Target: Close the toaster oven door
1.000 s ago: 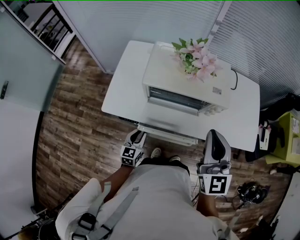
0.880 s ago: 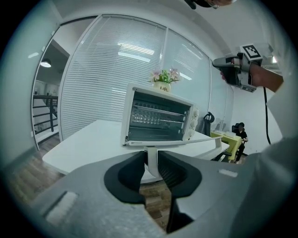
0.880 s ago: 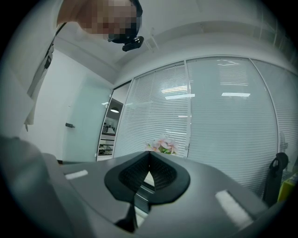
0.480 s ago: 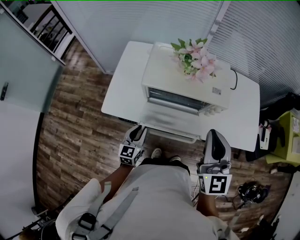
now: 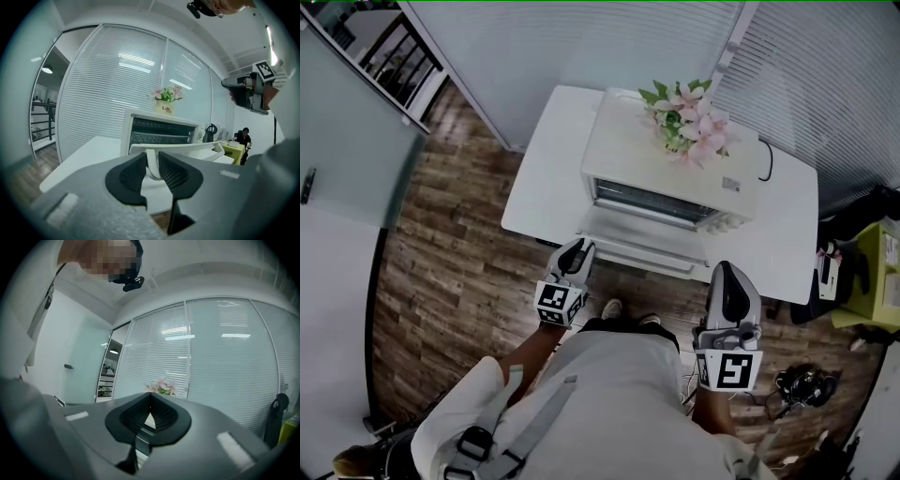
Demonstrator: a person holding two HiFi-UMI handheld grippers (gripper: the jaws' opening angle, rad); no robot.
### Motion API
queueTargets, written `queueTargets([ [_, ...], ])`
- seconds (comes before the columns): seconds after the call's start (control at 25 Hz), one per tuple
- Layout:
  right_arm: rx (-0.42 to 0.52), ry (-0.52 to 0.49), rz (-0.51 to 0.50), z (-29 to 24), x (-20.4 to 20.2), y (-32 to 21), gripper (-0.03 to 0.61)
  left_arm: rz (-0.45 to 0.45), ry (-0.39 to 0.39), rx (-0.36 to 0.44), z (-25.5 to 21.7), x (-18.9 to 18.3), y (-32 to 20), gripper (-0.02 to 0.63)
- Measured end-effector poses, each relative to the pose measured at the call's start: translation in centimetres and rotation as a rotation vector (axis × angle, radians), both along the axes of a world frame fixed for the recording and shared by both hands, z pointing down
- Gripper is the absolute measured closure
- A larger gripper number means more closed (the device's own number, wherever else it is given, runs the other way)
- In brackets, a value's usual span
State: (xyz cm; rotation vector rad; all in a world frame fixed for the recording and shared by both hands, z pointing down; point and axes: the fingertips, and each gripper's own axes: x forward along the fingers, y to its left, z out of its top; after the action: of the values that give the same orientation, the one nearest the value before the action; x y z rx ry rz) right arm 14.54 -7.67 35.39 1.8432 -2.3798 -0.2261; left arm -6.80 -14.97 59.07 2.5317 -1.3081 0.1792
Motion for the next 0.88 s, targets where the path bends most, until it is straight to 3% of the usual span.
queueTargets([
  [0.88,-0.001,-0.009,0.015,0.2,0.5,-0.9,0.572,-0.009,0.002,0.024,-3.1,1.0,-4.0,0.520],
])
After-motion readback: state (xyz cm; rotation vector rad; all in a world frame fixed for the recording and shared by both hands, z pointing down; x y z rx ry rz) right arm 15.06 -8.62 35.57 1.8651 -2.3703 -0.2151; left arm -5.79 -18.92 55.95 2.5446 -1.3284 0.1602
